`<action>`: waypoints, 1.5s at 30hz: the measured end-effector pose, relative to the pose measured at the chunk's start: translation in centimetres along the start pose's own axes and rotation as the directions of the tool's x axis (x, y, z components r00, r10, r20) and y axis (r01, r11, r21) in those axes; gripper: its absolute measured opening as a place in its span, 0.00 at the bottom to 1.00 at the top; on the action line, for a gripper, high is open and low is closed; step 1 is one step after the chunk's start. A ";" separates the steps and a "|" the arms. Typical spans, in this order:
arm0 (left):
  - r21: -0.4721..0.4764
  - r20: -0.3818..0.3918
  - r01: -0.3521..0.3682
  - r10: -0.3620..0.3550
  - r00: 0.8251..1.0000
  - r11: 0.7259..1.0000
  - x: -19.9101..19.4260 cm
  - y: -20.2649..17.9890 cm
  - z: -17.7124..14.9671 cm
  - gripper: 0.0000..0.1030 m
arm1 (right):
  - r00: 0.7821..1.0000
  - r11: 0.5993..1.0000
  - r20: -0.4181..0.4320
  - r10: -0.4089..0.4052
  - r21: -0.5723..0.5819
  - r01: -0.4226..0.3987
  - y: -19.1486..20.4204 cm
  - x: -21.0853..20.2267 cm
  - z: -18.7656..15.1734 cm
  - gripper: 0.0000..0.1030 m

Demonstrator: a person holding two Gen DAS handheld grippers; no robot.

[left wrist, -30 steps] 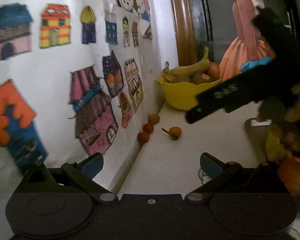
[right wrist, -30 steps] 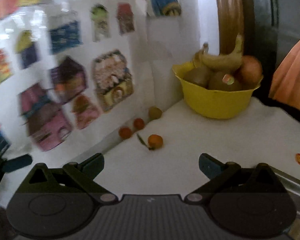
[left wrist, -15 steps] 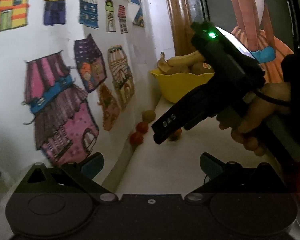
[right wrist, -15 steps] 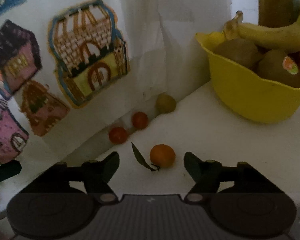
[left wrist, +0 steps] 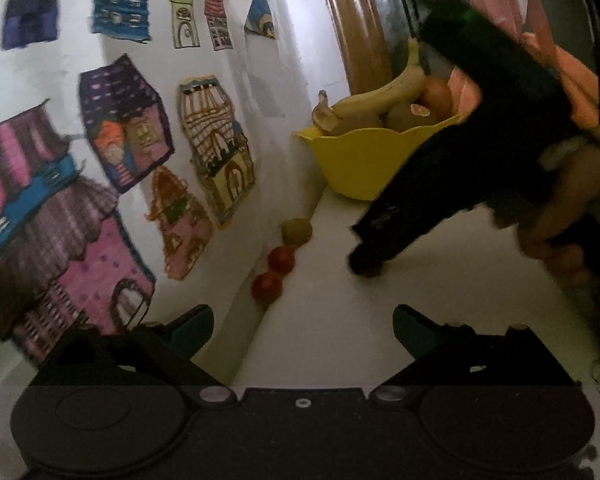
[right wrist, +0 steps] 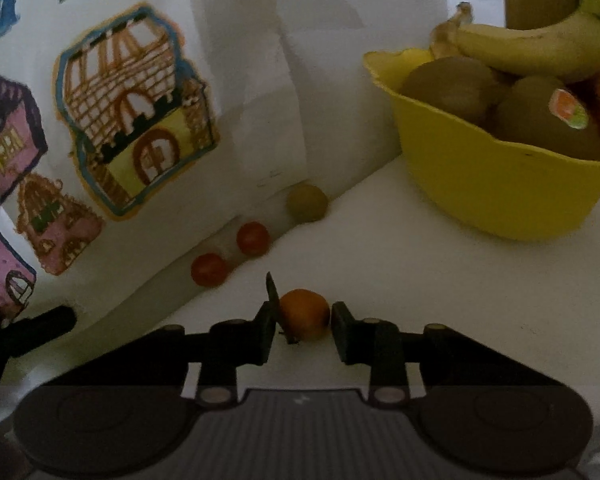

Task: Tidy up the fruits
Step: 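Move the right tool to the small orange with a leaf and close on it, then move the left tool along the wall toward the small red fruits while the right tool holds the orange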

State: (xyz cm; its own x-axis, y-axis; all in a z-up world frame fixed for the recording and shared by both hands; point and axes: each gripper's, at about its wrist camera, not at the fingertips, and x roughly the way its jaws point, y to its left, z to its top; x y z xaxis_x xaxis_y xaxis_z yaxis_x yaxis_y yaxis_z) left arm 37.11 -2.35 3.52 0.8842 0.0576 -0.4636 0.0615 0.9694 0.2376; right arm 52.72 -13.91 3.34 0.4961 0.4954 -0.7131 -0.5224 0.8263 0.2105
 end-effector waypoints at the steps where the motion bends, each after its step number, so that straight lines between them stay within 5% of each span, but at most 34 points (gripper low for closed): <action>1: -0.002 -0.007 -0.013 0.013 1.000 1.000 0.4 -0.2 0.1 0.91 | 1.000 1.000 0.000 0.002 0.004 -0.002 -0.5 -0.2 0.1 0.33; 8: -0.005 -0.028 -0.057 0.057 0.998 0.998 3.1 -1.8 2.0 0.88 | 1.000 0.999 -0.010 0.011 0.037 -0.010 -3.6 -2.3 -0.3 0.33; 17: 0.181 0.054 0.013 -0.023 0.998 0.983 6.0 -3.9 4.7 0.84 | 0.999 0.997 0.025 0.026 0.068 -0.028 -7.0 -5.4 -1.0 0.33; 28: 0.226 -0.100 0.075 -0.054 0.994 0.971 12.7 -4.1 8.5 0.83 | 0.997 0.991 0.062 0.039 0.125 -0.047 -9.5 -6.9 -1.4 0.33; 39: 0.253 -0.300 0.155 -0.075 0.951 0.955 17.2 -4.0 11.4 0.83 | 0.995 0.984 0.094 0.044 0.165 -0.059 -11.2 -7.3 -1.6 0.33; 45: 0.169 -0.381 0.218 -0.140 0.914 0.961 17.6 -3.2 11.3 0.83 | 0.994 0.984 0.097 0.044 0.167 -0.060 -11.2 -7.8 -1.7 0.33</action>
State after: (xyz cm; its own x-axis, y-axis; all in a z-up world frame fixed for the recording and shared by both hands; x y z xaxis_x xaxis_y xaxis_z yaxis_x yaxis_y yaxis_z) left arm 57.69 -7.14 4.28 0.6231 0.0078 -0.7821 0.3299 0.9040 0.2719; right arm 53.57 -27.51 5.42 0.5378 0.5550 -0.6347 -0.4278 0.8283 0.3618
